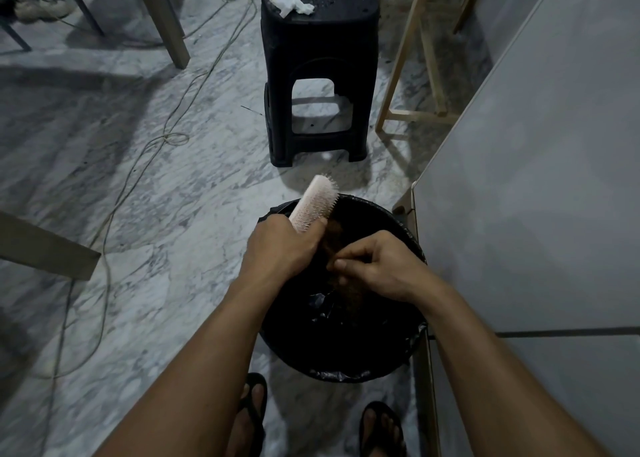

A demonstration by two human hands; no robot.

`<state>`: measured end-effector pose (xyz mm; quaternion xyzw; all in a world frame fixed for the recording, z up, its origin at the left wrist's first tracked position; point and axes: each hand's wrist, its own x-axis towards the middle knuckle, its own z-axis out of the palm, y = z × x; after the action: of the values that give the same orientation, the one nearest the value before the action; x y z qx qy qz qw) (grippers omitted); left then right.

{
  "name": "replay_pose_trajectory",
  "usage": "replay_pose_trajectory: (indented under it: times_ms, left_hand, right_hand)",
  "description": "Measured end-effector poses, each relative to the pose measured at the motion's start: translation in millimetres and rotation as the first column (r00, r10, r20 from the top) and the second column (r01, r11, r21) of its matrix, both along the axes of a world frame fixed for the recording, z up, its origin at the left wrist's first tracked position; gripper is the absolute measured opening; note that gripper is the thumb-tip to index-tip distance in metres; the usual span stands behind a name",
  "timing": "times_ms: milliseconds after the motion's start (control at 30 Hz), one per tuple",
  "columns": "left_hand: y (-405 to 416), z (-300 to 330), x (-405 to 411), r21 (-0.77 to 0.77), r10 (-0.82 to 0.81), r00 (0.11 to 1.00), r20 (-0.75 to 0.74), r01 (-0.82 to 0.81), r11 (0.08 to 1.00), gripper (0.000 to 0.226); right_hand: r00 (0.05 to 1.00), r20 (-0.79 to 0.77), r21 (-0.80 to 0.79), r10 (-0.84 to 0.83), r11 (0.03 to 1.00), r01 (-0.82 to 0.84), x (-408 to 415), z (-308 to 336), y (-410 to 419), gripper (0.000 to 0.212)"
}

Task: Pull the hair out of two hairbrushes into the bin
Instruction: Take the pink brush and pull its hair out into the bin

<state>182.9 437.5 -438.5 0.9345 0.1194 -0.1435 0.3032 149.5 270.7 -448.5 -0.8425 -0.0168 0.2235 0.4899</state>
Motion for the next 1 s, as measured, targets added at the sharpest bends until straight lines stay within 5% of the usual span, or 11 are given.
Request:
replay_pose_trajectory:
  times_ms: [167, 367, 467, 600, 667, 867, 1000]
  left_hand:
    - [1, 2, 0, 0.031, 0.061, 0.985, 0.159, -0.067, 0.997, 0.055]
    - [2, 2, 3, -0.085, 0.067, 0.992, 0.103, -0.058, 0.995, 0.054]
    - [3, 0, 4, -0.155, 0.008, 0.999, 0.052, 0.0, 0.988, 0.054]
    - [0, -2, 3, -0.217, -0.075, 0.997, 0.0, 0.073, 0.973, 0.061]
    - [-3, -2, 1, -0.244, -0.122, 0.992, -0.021, 0.113, 0.963, 0.062]
    - [-7, -2, 0, -0.174, -0.188, 0.982, -0.026, 0.181, 0.968, 0.063]
    - [-2, -5, 3, -0.243, -0.092, 0.996, -0.011, 0.087, 0.966, 0.068]
  right_hand:
    - [0.996, -0.077, -0.015, 0.034, 0.999, -0.035, 4, 4, -11, 0.016]
    - [0.935, -0.316, -0.131, 0.162, 0.969, -0.212, 0, 1, -26, 0.017]
    - [0.939, -0.308, -0.225, 0.156, 0.947, -0.231, 2, 0, -35, 0.01]
    - [0.961, -0.275, -0.067, -0.035, 0.998, 0.017, 5, 2, -33, 0.077]
    - [0.949, -0.303, 0.102, -0.092, 0.986, 0.128, 5, 1, -26, 0.085]
    - [0.964, -0.222, 0.208, -0.146, 0.959, 0.194, 6, 3, -16, 0.011]
    - [0.98, -0.175, 0.007, -0.092, 0.996, 0.094, 7, -3, -23, 0.035]
